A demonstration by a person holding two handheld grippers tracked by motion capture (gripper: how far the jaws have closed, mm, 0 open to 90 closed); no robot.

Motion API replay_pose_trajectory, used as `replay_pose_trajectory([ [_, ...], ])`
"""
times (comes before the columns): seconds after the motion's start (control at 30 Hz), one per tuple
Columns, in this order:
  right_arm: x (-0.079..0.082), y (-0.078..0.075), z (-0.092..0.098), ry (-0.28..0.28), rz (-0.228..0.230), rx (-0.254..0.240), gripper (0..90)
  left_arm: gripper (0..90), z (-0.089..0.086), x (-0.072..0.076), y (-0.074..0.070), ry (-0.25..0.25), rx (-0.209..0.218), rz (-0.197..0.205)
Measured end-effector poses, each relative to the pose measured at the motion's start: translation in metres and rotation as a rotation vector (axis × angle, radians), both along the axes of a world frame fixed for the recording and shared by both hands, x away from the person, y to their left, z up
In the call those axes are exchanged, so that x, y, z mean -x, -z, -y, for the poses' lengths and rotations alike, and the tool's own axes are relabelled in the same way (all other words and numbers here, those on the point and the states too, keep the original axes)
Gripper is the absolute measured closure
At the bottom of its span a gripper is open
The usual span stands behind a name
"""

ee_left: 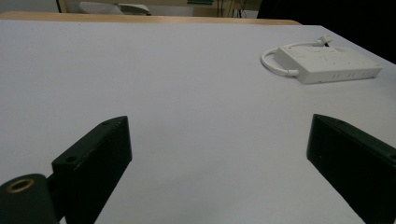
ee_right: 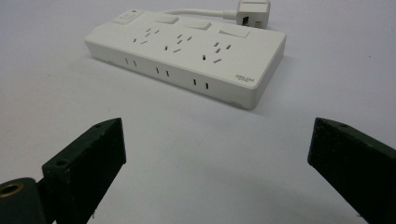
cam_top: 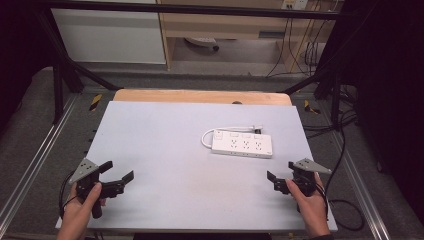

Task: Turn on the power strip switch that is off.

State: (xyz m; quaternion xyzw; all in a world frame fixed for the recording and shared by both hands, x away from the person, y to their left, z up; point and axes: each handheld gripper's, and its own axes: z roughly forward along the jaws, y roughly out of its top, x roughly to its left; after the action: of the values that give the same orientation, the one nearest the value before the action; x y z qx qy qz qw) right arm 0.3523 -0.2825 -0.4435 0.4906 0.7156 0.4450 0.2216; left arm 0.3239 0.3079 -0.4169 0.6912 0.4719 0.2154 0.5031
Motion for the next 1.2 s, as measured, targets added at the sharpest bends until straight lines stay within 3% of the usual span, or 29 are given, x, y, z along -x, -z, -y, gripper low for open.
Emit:
replay_pose_trajectory([
  [0.2, 0.0, 0.0, 0.001, 0.006, 0.0, 0.002, 4.1, 6.7, -0.001, 0.0, 0.0, 0.001, -0.001, 0.0],
  [0.43, -0.001, -0.001, 0.001, 0.01, -0.014, -0.028, 3.8, 5.9, 0.0, 0.0, 0.001, 0.003, -0.011, -0.004],
  [0.7, 0.0, -0.007, -0.003, -0.028, -0.031, -0.02, 4.4, 5.6, -0.001, 0.0, 0.002, -0.01, -0.011, -0.01],
  [0.8, -0.001, -0.011, -0.005, -0.038, -0.029, -0.023, 4.4, 5.3, 0.004, -0.004, 0.004, 0.009, -0.03, -0.019],
  [1.07, -0.003, -0.026, -0.009, -0.05, -0.025, -0.021, 6.1, 5.5, -0.001, -0.005, 0.005, -0.009, -0.026, -0.023],
  [1.2, -0.009, -0.035, -0.01, -0.063, -0.015, 0.005, 6.0, 5.6, -0.002, -0.005, 0.005, -0.011, -0.022, -0.025],
])
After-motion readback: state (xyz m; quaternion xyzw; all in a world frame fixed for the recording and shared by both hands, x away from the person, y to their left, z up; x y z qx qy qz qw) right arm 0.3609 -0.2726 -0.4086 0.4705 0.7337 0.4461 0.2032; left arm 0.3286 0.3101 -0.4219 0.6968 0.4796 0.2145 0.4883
